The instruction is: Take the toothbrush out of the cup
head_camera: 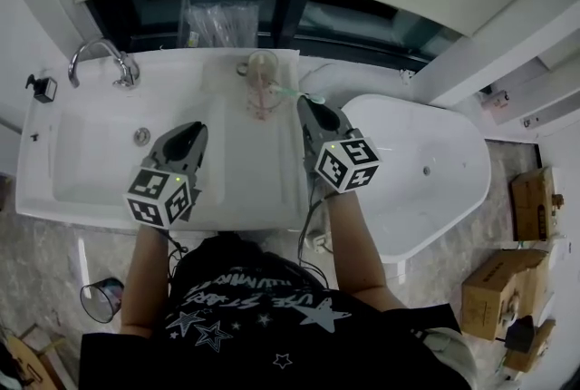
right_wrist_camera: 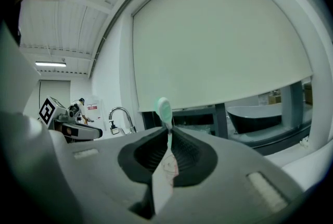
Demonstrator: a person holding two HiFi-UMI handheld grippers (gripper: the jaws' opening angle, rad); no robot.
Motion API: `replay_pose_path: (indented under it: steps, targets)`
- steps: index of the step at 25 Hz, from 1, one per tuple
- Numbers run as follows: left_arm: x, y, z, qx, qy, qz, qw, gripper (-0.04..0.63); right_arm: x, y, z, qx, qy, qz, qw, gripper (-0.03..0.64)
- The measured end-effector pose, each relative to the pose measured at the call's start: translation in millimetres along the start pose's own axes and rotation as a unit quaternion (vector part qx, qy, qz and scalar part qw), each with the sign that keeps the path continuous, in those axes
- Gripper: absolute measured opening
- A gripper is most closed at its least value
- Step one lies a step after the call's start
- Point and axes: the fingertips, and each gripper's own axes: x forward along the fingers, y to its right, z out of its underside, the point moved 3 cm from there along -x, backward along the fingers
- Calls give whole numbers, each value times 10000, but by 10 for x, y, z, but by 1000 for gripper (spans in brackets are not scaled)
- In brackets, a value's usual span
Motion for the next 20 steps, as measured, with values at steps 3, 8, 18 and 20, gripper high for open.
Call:
replay_pose_path:
  steps: [3,8,18,20]
  targets:
    - [-137,153,60,-24,-3,-68,10000,38,-217,-85,53,41,-20,-76,10000,21]
    - [-335,457,250,-78,-57,-195,9998,38,-591,-188,201,129,-92,-226,9996,21]
    - [-809,733,591,-173,-146,-640,9977,38,-912,-485,559,292,-337,-738,9963,21]
    - [-873,700,619,-162,-173,-692,9973,38,-905,-566,600,262,-390,-852,9953,21]
